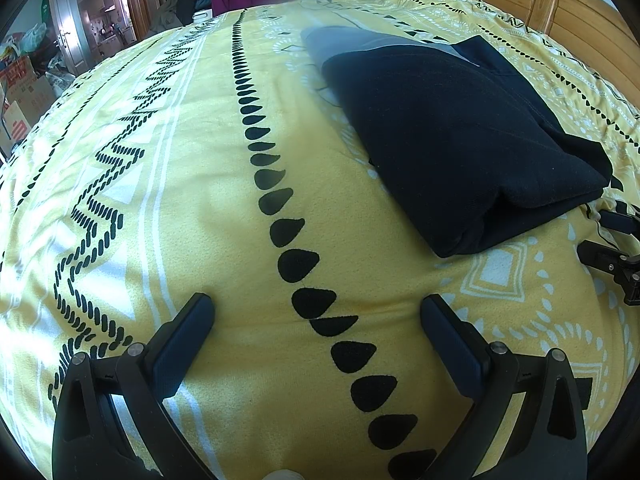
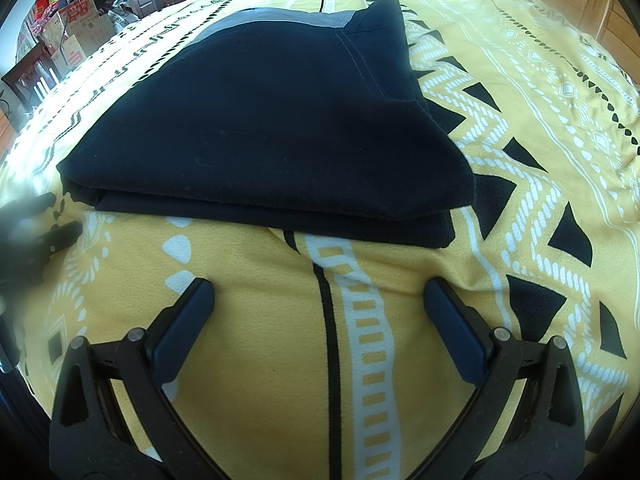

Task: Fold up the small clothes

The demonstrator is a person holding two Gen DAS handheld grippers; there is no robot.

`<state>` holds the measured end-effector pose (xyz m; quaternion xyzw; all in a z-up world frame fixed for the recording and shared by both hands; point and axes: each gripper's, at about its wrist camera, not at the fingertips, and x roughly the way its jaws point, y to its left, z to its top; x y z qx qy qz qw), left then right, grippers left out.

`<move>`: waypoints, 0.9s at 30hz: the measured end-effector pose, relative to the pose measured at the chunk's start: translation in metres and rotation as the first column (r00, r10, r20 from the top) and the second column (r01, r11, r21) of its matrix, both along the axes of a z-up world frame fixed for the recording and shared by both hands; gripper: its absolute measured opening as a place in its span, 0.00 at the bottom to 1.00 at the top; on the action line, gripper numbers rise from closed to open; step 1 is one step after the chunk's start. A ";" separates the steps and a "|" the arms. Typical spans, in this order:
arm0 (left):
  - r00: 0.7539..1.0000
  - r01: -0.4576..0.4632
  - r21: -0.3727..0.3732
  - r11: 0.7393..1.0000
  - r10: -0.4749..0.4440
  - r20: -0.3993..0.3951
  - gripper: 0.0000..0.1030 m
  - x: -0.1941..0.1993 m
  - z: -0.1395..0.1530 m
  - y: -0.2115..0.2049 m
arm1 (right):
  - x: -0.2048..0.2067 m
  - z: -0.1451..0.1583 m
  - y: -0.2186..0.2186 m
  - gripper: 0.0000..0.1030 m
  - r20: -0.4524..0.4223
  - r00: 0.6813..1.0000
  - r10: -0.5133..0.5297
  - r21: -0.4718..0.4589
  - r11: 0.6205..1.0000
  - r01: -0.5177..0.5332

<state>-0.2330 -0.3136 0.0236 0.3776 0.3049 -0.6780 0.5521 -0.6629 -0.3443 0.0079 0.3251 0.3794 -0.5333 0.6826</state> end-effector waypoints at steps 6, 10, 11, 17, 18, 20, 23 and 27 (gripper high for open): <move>1.000 0.000 -0.001 1.000 0.000 0.000 1.00 0.000 0.000 0.000 | 0.001 0.000 0.000 1.00 0.000 1.000 0.002 0.000 1.000 -0.002; 1.000 0.000 -0.001 1.000 0.000 0.000 1.00 0.001 0.000 0.000 | 0.001 0.000 0.001 1.00 0.000 1.000 0.000 0.000 1.000 0.000; 1.000 0.000 -0.001 1.000 0.000 0.000 1.00 0.001 0.000 0.000 | 0.001 0.000 0.001 1.00 0.000 1.000 0.000 0.000 1.000 0.000; 1.000 0.000 -0.001 1.000 0.000 0.000 1.00 0.000 0.000 0.000 | 0.001 0.000 0.001 1.00 0.000 1.000 0.001 0.000 1.000 -0.001; 1.000 0.000 -0.001 1.000 0.000 0.000 1.00 0.001 0.000 0.000 | 0.001 0.000 0.001 1.00 0.000 1.000 0.000 0.000 1.000 0.000; 1.000 0.000 -0.001 1.000 0.000 0.000 1.00 0.000 0.000 0.000 | 0.001 0.000 0.001 1.00 0.000 1.000 0.000 0.000 1.000 0.000; 1.000 0.000 -0.001 1.000 0.000 0.000 1.00 0.000 0.000 0.000 | 0.001 0.000 0.001 1.00 0.000 1.000 0.000 0.000 1.000 0.000; 1.000 -0.001 -0.001 1.000 0.001 0.000 1.00 0.000 0.000 0.000 | 0.001 0.000 0.001 1.00 0.000 1.000 0.000 0.000 1.000 0.000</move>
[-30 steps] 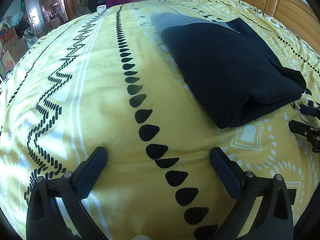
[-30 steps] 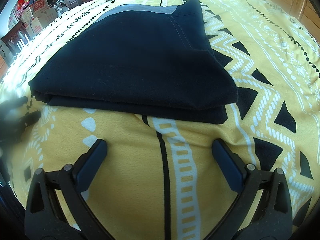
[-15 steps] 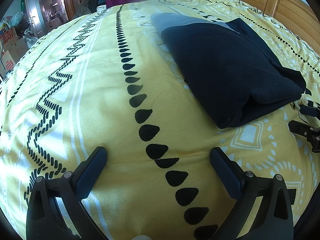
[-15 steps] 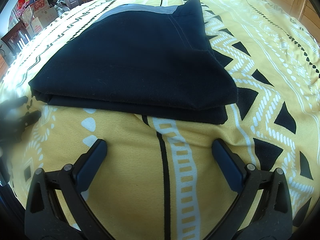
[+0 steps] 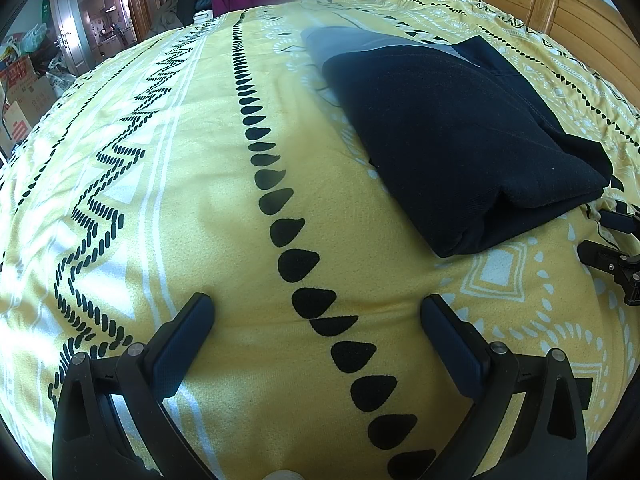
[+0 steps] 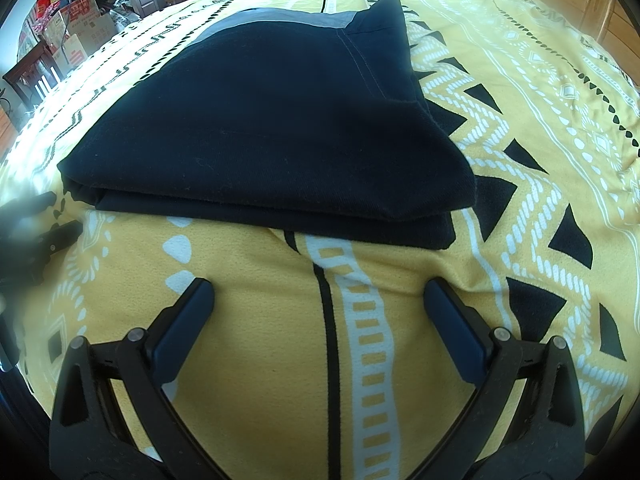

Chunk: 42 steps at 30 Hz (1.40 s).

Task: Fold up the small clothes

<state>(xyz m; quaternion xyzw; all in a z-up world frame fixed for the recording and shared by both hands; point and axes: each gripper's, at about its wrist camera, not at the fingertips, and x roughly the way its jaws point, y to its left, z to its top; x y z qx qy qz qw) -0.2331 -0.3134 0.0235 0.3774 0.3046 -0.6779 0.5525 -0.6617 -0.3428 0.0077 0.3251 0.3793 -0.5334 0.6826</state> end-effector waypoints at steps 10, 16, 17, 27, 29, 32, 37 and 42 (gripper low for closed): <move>1.000 0.000 0.000 1.000 0.000 0.000 1.00 0.000 0.000 0.000 | 0.000 0.000 0.001 1.00 0.000 1.000 -0.001 0.000 1.000 0.001; 1.000 0.000 0.000 1.000 0.000 0.000 1.00 0.000 0.000 0.000 | 0.000 0.000 0.001 1.00 0.000 1.000 -0.001 0.000 1.000 0.001; 1.000 0.000 0.000 1.000 0.000 0.001 1.00 0.000 0.000 0.000 | 0.000 0.000 0.000 1.00 0.000 1.000 -0.001 0.000 1.000 0.001; 1.000 -0.001 -0.001 1.000 0.001 0.003 1.00 0.001 0.001 0.000 | 0.001 0.000 0.001 1.00 0.000 1.000 0.000 0.000 1.000 0.000; 1.000 -0.001 -0.001 1.000 0.001 0.004 1.00 0.001 0.001 0.000 | 0.001 0.000 0.001 1.00 -0.001 1.000 0.002 -0.001 1.000 -0.002; 1.000 -0.003 -0.003 1.000 0.003 0.006 1.00 0.001 0.001 0.001 | 0.003 -0.001 0.003 1.00 -0.001 1.000 0.005 -0.001 1.000 -0.005; 1.000 -0.006 -0.003 1.000 0.006 0.009 1.00 0.001 0.002 0.002 | 0.005 -0.001 0.004 1.00 -0.002 1.000 0.009 -0.002 1.000 -0.009; 1.000 -0.006 -0.004 1.000 0.006 0.009 1.00 0.001 0.002 0.002 | 0.004 -0.001 0.005 1.00 -0.003 1.000 0.011 -0.003 1.000 -0.011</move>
